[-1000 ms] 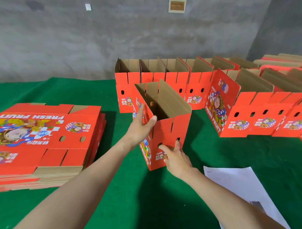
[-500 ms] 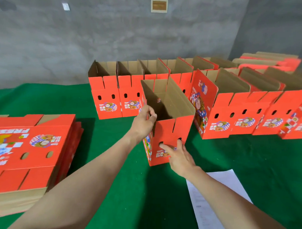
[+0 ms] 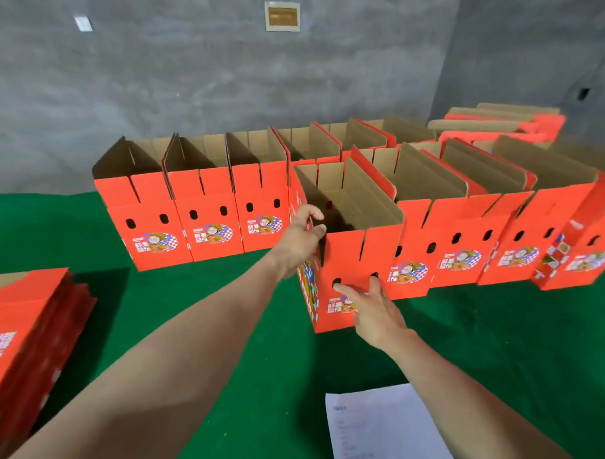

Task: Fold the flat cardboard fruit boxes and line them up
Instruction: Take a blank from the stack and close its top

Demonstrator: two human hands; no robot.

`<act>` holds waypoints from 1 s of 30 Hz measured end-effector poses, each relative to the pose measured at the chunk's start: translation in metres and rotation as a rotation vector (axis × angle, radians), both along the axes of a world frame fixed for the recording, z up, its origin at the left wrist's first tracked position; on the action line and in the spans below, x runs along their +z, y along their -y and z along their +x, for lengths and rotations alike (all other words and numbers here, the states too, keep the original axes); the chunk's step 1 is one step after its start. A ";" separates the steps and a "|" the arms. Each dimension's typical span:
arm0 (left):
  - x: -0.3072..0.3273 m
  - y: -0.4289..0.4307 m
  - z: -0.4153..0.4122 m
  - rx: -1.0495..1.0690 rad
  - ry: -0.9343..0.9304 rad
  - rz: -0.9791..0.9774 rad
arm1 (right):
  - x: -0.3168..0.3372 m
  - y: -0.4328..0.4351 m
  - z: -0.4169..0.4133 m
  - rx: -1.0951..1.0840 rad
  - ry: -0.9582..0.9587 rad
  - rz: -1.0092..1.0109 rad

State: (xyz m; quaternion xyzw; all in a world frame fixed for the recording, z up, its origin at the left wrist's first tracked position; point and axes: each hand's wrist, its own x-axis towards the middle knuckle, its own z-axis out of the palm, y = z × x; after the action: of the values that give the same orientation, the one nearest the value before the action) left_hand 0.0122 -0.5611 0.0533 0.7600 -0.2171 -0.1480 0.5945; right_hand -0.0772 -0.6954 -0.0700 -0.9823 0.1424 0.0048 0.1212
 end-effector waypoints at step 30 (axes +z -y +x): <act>0.001 0.084 0.015 -0.136 0.027 -0.052 | -0.012 0.056 0.023 -0.319 0.292 -0.108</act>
State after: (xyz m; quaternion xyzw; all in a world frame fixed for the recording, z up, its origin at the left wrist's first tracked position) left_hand 0.0271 -0.6456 0.0544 0.7296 -0.2800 -0.1722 0.5997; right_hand -0.0538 -0.7509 -0.0819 -0.9427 0.2768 -0.1645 0.0872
